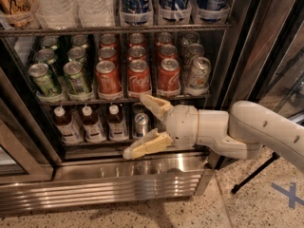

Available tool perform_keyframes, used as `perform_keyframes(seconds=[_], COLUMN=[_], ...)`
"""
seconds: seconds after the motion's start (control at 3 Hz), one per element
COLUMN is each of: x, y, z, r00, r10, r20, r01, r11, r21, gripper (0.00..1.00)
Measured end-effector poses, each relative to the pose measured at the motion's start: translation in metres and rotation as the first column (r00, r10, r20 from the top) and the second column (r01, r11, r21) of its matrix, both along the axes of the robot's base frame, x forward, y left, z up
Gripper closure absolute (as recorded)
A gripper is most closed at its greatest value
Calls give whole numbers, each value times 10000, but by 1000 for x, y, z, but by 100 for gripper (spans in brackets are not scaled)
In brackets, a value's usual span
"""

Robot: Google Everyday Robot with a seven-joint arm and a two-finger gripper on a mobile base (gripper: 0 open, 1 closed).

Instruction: Pick coke can from middle shelf of fridge

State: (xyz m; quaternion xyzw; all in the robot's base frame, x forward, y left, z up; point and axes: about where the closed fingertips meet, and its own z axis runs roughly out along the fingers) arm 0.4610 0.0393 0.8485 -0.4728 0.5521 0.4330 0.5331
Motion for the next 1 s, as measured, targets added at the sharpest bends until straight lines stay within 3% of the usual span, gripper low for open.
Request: perform_keyframes(seconds=[0.33, 0.67, 1.0], x=[0, -17, -17], y=[4, 9, 9], z=[2, 3, 3], r00=[10000, 9989, 9989], r10=[31, -463, -462], r20=[40, -97, -97], r01=[-31, 460, 460], r11=[10000, 9987, 9987], r21=[-59, -231, -231], gripper=[0, 0, 0])
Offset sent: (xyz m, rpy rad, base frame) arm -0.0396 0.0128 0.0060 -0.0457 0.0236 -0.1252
